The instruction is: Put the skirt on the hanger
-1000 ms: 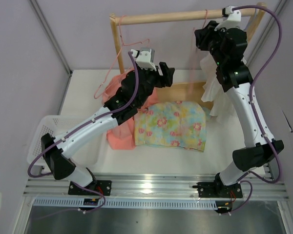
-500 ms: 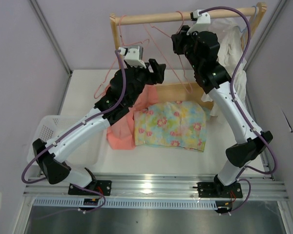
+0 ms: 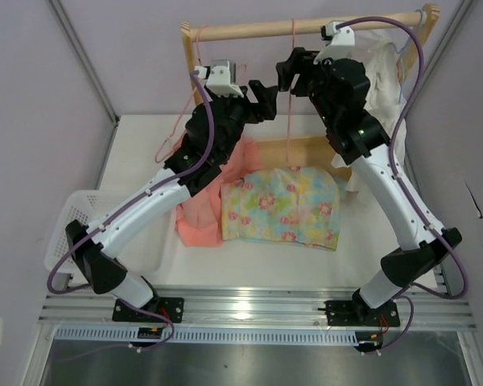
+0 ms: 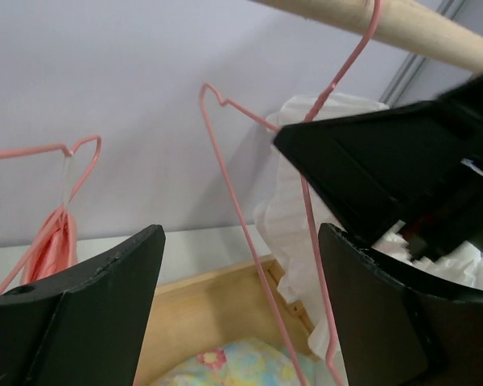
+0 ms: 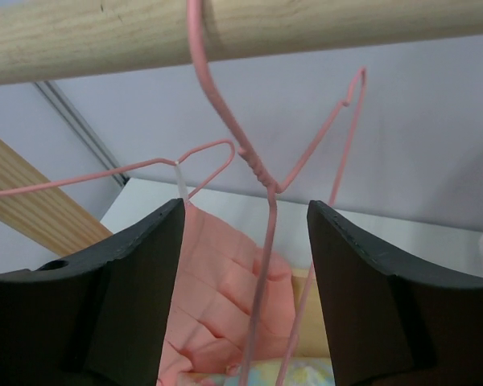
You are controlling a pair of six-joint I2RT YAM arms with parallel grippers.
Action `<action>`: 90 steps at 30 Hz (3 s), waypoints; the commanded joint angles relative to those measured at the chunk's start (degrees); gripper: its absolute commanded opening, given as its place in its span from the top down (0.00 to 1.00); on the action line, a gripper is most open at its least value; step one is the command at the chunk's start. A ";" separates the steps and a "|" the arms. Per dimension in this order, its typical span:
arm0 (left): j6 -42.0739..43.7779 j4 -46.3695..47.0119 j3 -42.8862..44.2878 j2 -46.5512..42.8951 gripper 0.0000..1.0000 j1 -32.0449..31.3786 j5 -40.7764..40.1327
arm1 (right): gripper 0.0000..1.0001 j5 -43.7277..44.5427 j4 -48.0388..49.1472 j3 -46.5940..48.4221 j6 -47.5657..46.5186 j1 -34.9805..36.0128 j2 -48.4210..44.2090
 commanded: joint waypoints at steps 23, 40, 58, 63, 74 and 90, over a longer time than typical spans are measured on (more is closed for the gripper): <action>18.27 10.18 33.11 26.70 0.18 0.60 4.16 | 0.19 4.68 -9.92 -21.50 9.82 -9.69 -38.34; 19.60 16.24 30.22 23.45 1.00 2.26 12.60 | 0.24 4.34 -11.68 -26.51 7.71 -10.66 -43.26; 13.44 17.83 19.96 14.05 1.00 7.10 41.60 | 0.27 2.05 -11.59 -28.53 6.91 -11.18 -43.62; 12.39 16.78 15.20 9.66 1.00 7.28 44.94 | 0.27 1.43 -12.56 -28.71 7.53 -11.36 -43.44; 2.99 20.18 -15.37 -6.42 1.00 6.58 52.50 | 0.29 -0.06 -26.79 -24.48 8.67 -11.53 -41.33; -7.12 43.74 -48.35 -4.07 1.00 -6.78 48.38 | 0.35 -2.35 -38.57 -46.62 15.70 -11.18 -47.83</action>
